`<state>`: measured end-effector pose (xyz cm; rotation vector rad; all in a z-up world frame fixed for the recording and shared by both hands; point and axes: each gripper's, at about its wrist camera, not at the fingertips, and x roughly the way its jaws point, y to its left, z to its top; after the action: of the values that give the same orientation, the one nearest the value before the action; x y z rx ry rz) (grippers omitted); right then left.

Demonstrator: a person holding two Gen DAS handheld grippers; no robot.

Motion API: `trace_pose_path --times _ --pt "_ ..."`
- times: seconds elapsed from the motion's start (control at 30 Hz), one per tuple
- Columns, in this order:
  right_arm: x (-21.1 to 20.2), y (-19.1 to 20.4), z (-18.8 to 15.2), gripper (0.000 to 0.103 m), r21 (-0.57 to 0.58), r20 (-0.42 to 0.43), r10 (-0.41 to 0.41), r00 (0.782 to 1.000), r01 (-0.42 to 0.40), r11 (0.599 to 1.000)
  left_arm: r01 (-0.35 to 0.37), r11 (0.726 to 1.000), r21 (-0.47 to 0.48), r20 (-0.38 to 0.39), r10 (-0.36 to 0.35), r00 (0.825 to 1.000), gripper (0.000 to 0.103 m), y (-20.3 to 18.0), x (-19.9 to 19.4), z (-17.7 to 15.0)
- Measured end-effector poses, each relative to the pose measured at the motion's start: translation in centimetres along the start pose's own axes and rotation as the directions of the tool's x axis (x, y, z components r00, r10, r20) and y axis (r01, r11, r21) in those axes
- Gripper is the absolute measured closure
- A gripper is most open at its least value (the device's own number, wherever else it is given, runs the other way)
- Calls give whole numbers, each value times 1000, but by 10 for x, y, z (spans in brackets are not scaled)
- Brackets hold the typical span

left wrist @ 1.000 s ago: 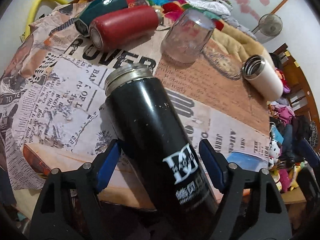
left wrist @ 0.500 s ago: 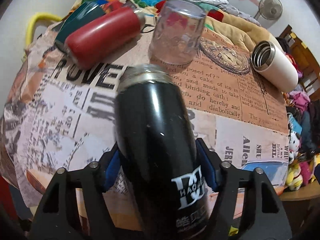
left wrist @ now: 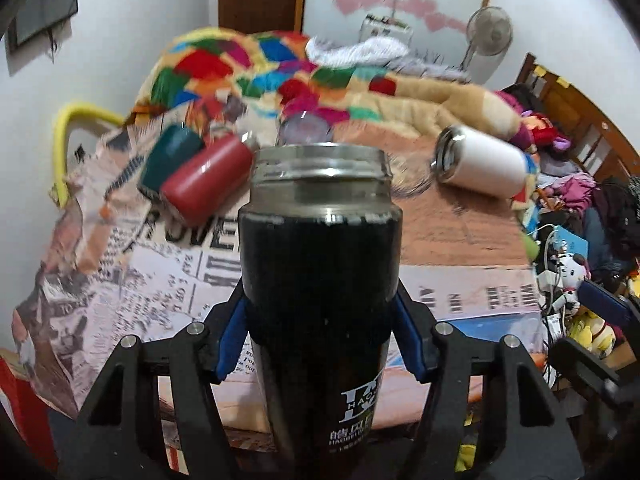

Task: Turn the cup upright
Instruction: 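Rotate the held thermos with the left tool until its opening points up, then lower the upright thermos onto the table and open the left tool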

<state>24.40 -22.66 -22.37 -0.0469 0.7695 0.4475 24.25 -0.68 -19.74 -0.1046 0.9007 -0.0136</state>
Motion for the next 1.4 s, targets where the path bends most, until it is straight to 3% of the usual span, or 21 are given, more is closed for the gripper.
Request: trace_pose_path --times 0.27,0.43,0.63,1.13,1.4 --pt "-2 -7 2 29 12 18 -20 1000 20 1000 42 998 47 93 -46 995 39 -21 -26 21" --pt "1 -16 6 29 36 23 -33 999 32 999 22 997 80 153 -34 988 39 -34 -23 51" --pt "6 -27 8 29 61 21 -42 999 41 997 16 994 112 166 -35 985 39 -46 -4 77" --pt "10 -34 5 29 65 13 -54 998 53 996 21 988 154 113 -39 993 39 -60 29 70" --pt "1 -32 7 29 64 29 -63 998 61 996 -10 979 205 176 -27 984 38 -68 3 70"
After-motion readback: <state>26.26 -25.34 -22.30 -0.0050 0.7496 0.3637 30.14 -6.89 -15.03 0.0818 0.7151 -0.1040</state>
